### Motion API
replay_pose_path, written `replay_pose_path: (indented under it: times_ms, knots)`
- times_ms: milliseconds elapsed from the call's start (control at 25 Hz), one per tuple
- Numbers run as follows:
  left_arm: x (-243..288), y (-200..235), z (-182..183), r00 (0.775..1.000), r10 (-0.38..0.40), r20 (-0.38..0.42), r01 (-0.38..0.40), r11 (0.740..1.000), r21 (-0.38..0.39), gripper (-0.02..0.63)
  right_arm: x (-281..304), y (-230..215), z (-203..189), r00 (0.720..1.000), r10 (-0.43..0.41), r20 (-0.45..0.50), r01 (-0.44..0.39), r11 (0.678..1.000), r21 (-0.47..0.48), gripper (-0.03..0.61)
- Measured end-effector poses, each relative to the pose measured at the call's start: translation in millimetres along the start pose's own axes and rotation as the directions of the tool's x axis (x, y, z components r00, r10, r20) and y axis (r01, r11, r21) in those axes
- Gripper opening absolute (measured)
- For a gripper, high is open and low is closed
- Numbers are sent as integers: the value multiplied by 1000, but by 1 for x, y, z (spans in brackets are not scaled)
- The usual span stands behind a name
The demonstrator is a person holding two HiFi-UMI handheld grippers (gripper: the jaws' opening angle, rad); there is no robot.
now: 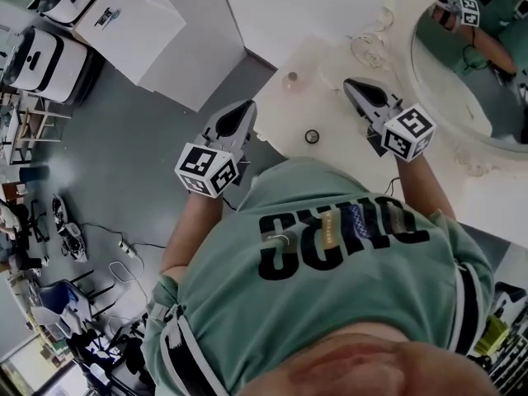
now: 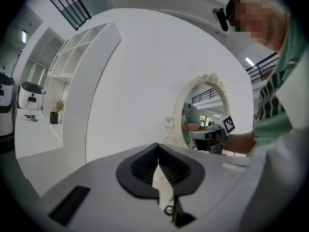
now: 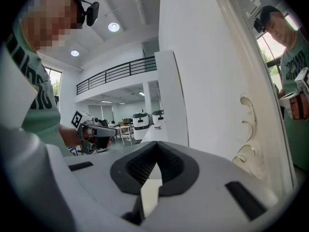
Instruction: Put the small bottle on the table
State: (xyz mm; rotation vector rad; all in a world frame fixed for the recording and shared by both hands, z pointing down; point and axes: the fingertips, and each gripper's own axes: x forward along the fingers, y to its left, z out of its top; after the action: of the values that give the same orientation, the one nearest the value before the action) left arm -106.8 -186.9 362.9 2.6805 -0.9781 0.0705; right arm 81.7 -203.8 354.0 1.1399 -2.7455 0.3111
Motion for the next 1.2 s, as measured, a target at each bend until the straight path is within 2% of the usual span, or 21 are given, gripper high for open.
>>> replay_pose_path:
  times_ms: [240,1200]
  knots:
    - [0,-6,-10,1000,0,3,0,1000,-11,11,6,6,-3,1000,19,-9,-20,1000,-11,-6]
    - [-9,-9,-7,1000,8,7,-8,1000,-6,11,-2,12,-9,1000,2,-28,-3,999,-43,-6]
